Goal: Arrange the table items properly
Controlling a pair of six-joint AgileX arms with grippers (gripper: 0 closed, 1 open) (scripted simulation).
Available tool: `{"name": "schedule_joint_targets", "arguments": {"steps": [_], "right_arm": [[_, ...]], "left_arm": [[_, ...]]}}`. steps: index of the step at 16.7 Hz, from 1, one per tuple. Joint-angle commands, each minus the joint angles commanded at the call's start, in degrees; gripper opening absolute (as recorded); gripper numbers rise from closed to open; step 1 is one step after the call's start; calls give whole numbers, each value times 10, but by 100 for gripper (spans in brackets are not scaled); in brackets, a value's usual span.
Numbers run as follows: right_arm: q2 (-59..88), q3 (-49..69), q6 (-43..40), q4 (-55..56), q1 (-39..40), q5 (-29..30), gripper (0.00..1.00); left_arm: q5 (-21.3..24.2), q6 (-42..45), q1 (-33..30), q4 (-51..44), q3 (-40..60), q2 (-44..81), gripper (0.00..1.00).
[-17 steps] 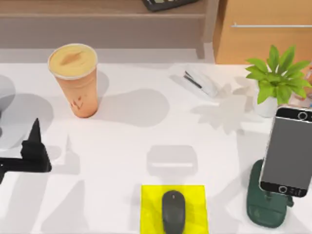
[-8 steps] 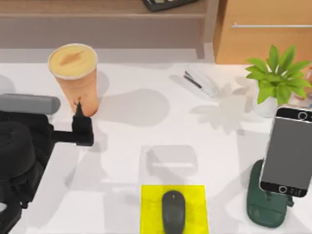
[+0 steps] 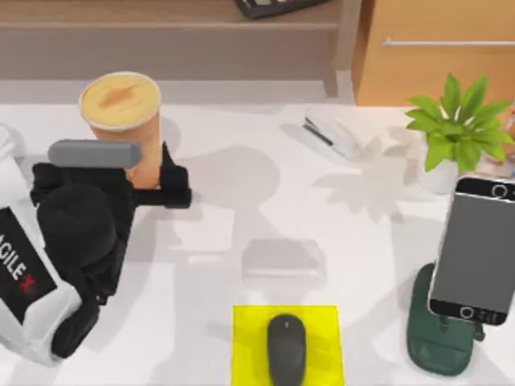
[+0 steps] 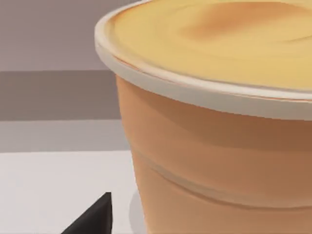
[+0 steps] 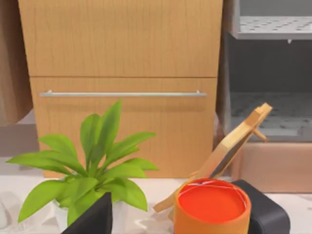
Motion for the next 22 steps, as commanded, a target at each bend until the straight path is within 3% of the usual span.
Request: {"name": "schedule_joint_targets", "arguments": {"steps": [6, 18, 22], "right_arm": [[0, 0, 0, 0, 0, 0, 100], [0, 0, 0, 0, 0, 0, 100], [0, 0, 0, 0, 0, 0, 100]], "left_arm": [[-4, -1, 4, 28, 19, 27, 100], [18, 1, 26, -7, 85, 58, 100], [18, 1, 26, -7, 85, 58, 70]]}}
